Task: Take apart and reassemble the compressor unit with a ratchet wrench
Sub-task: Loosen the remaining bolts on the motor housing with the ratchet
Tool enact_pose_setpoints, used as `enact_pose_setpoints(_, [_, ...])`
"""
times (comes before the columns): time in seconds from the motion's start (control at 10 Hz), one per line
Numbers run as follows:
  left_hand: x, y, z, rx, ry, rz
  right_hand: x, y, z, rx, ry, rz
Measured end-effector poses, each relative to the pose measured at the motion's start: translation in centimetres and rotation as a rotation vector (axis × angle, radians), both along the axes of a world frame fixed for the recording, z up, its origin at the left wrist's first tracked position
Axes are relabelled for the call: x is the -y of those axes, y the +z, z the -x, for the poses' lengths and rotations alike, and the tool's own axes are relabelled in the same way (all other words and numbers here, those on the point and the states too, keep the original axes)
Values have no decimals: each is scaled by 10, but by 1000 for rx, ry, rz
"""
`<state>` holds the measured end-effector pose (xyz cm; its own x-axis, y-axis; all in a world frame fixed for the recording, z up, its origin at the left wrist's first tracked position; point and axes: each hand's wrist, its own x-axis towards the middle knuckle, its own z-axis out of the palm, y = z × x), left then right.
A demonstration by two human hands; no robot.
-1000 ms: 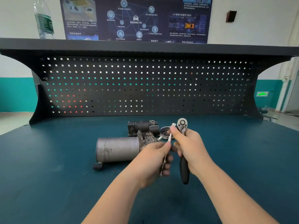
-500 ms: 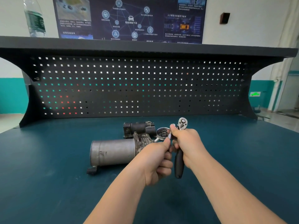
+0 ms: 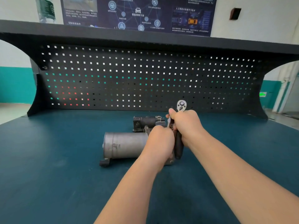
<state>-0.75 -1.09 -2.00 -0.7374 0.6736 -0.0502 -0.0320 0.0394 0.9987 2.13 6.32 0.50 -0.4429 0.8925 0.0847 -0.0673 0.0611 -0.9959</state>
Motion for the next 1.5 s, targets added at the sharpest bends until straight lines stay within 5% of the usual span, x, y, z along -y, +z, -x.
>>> enact_pose_setpoints(0.2, [2, -9, -7, -211, -82, 33, -6, 4, 0, 48, -141, -122])
enact_pose_setpoints(0.4, [4, -6, -8, 94, -45, -107, -49, 29, 3, -51, -181, -118])
enact_pose_setpoints(0.5, [11, -4, 0, 359, -120, -186, -92, 18, 1, 158, -186, -28])
enact_pose_setpoints(0.6, [13, -5, 7, 440, -169, -358, -128, -20, -4, 713, -273, -119])
enact_pose_setpoints(0.8, [7, -14, 14, 244, -116, -502, -169, -72, 2, 953, -153, -224])
enact_pose_setpoints(0.9, [6, -20, 16, 106, -95, -433, -168, -73, 11, 1124, -282, -197])
enact_pose_setpoints(1.0, [4, -24, 21, 2, -79, -404, -165, -62, 9, 1033, -349, -320])
enact_pose_setpoints(1.1, [0, -27, 28, 29, -82, -443, -142, -36, -4, 626, -254, -411])
enact_pose_setpoints(1.3, [-1, -31, 34, -19, -54, -502, -35, -15, -49, -62, 616, 259])
enact_pose_setpoints(1.5, [-1, -35, 33, 150, -168, -719, -14, -32, -65, -223, 855, 431])
